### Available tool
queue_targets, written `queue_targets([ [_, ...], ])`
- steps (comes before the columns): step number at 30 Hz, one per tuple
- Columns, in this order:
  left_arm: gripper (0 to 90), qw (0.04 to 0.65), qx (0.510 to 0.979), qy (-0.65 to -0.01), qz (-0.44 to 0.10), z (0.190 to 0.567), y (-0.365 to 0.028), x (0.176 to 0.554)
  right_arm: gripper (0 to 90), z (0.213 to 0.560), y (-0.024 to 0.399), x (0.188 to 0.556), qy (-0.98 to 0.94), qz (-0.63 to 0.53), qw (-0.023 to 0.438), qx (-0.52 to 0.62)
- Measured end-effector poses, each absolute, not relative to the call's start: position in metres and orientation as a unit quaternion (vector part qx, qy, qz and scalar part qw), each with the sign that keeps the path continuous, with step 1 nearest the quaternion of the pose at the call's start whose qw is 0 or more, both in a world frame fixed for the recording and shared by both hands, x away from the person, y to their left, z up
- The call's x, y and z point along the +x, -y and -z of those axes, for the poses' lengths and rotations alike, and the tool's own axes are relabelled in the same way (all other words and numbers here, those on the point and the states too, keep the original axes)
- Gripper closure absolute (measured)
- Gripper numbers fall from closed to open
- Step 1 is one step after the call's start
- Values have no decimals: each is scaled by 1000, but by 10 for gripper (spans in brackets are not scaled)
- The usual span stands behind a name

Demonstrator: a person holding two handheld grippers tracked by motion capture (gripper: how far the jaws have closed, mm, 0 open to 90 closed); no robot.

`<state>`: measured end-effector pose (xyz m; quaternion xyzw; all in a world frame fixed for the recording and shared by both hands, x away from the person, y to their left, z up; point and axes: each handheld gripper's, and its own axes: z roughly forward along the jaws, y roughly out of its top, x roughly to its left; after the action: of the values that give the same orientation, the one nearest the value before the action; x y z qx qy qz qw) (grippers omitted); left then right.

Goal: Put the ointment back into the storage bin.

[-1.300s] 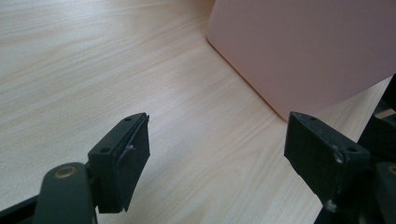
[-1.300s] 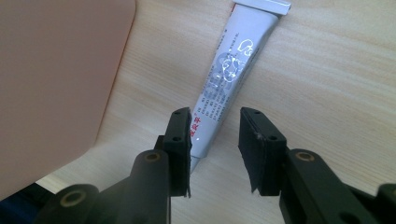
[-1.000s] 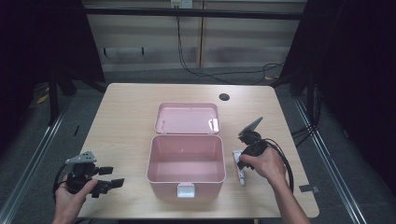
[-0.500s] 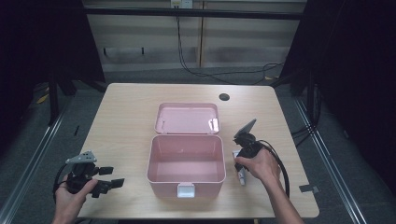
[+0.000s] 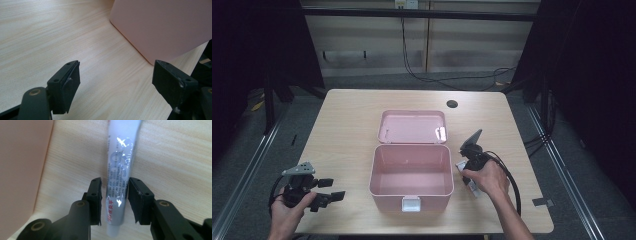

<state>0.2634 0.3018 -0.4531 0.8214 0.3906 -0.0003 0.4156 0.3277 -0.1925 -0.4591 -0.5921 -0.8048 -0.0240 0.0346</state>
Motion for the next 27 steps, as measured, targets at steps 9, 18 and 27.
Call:
queue_targets([
  [9, 222, 416, 821, -391, 1, 453, -302, 263, 683, 463, 190, 329, 810, 12, 32, -586],
  [18, 222, 416, 821, -390, 2, 453, -301, 263, 678, 467, 188, 330, 814, 7, 34, -580],
  [27, 222, 414, 822, -390, 1, 453, -301, 263, 718, 464, 191, 331, 819, 13, 30, -573],
])
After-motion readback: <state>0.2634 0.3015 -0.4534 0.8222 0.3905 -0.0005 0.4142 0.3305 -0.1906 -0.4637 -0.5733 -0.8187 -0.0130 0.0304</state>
